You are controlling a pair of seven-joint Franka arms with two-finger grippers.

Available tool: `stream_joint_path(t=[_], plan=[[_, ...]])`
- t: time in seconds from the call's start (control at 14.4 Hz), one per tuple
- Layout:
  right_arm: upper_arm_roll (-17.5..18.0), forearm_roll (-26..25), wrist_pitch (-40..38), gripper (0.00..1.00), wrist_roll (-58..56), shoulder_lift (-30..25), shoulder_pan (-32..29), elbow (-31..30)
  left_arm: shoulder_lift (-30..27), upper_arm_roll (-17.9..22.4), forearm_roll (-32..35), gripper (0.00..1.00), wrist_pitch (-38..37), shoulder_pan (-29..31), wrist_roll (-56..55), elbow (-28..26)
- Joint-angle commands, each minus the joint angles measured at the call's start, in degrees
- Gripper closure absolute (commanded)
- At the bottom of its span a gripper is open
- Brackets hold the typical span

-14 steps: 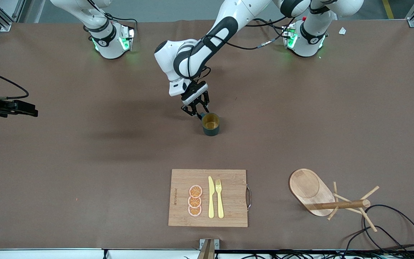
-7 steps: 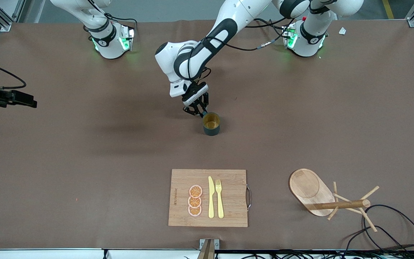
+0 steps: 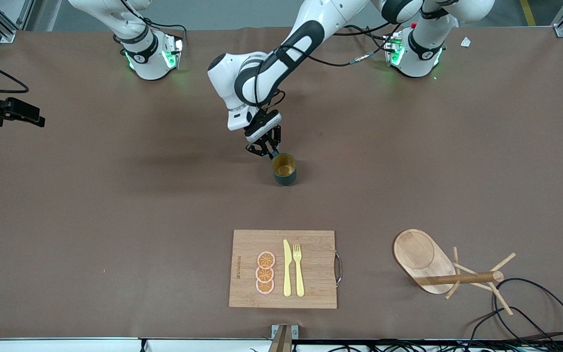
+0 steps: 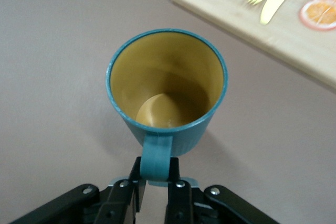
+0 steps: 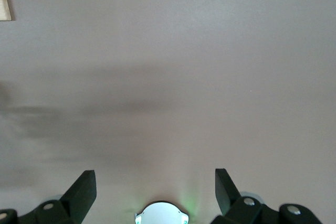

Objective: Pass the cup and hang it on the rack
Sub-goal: 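Carry the mug with the left gripper toward the wooden rack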

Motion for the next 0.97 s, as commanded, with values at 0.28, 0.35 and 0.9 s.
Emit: stream_joint_path(t=[0.28, 0.35, 0.9], plan=[[0.2, -0.2, 0.7, 0.00, 0.3, -5.5, -0.2, -3.6, -17.1, 0.2, -14.2, 1.00, -3.1, 10.9, 19.5, -0.8], [0.2, -0.2, 0.9, 0.00, 0.3, -6.3, -0.2, -4.0, -18.7, 0.2, -16.9, 1.00, -3.3, 12.9, 22.4, -0.8], [0.4, 0.5, 1.7, 0.00, 0.3, -6.5, 0.2, -4.0, -26.8, -0.4, -41.7, 1.00, -2.7, 36.3, 50.8, -0.3]])
